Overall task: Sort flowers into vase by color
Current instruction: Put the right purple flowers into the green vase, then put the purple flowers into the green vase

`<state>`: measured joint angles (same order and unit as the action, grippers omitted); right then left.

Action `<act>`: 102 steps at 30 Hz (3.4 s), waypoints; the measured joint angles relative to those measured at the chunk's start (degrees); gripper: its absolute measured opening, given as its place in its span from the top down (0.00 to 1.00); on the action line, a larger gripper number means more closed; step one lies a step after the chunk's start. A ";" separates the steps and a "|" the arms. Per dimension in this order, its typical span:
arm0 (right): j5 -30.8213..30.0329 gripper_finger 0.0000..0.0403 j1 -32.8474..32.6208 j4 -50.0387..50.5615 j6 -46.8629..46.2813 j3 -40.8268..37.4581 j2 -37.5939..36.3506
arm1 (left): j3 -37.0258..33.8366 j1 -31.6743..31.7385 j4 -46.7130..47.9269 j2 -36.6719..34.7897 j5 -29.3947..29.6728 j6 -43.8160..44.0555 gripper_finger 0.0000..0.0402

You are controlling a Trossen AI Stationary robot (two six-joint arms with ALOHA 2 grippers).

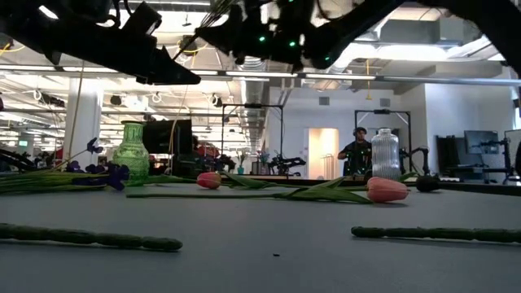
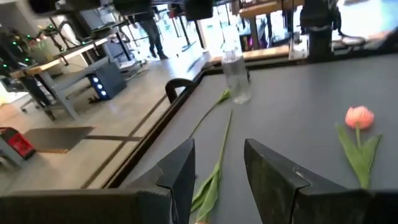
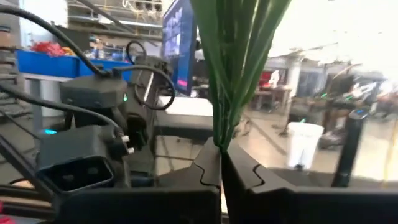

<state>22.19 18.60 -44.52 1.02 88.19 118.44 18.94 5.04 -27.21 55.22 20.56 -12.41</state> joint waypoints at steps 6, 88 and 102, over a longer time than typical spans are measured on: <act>4.59 0.95 0.30 5.26 -2.33 5.81 2.70 | 0.02 -1.75 9.35 -0.26 0.28 5.47 0.68; -12.93 0.43 -3.00 47.26 -2.16 38.66 19.42 | -2.03 -20.48 46.25 -53.75 30.79 25.12 0.68; -11.75 0.35 -1.12 72.22 -2.05 46.83 17.20 | -2.01 -20.48 46.50 -53.75 28.05 25.58 0.68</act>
<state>10.44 17.48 27.70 -1.04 135.02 135.64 16.93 -15.44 19.29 1.48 48.62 13.17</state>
